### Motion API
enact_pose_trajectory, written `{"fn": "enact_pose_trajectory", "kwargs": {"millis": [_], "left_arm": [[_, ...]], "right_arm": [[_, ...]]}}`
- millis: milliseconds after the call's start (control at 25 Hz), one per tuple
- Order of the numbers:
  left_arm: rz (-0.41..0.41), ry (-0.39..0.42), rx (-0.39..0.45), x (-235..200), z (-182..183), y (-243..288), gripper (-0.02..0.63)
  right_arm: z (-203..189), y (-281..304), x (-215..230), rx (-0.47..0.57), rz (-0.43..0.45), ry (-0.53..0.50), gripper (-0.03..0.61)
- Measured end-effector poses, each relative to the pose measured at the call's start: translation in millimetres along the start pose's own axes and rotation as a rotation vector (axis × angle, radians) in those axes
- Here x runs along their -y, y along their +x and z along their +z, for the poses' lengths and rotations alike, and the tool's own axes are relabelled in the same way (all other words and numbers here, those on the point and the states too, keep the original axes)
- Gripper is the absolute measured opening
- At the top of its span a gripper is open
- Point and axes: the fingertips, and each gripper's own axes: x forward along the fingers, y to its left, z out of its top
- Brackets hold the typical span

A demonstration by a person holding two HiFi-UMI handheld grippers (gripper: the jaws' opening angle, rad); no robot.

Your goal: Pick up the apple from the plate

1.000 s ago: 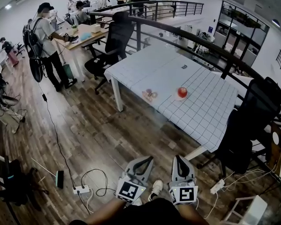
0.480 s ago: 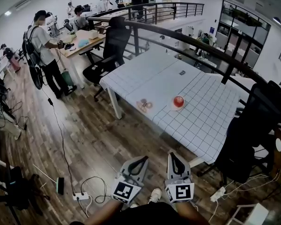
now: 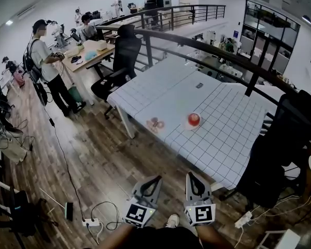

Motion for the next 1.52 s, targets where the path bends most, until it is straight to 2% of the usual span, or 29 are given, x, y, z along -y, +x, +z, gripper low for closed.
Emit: {"fn": "enact_pose_trajectory", "kwargs": {"millis": [120, 480, 760, 1160, 1520], "left_arm": [[-0.003, -0.032, 0.004, 0, 6, 9, 0.023], [-0.092, -0.010, 0.028, -2, 13, 48, 0.023], [-0.150, -0.031, 0.032, -42, 1, 91, 0.023], [-0.216, -0.037, 0.034, -103, -7, 135, 0.023], [-0.283, -0.055, 0.031, -126, -13, 159, 0.023]], "right_arm": [[1, 6, 12, -0.015, -0.008, 0.000, 0.024], [-7, 25, 35, -0.024, -0.048, -0.020, 0.023], [-13, 67, 58, -0.060, -0.155, -0.039, 0.025], [-26, 138, 56, -0.081, -0.200, -0.048, 0.025], [-31, 164, 60, -0.098, -0.278, -0.046, 0.025]]}}
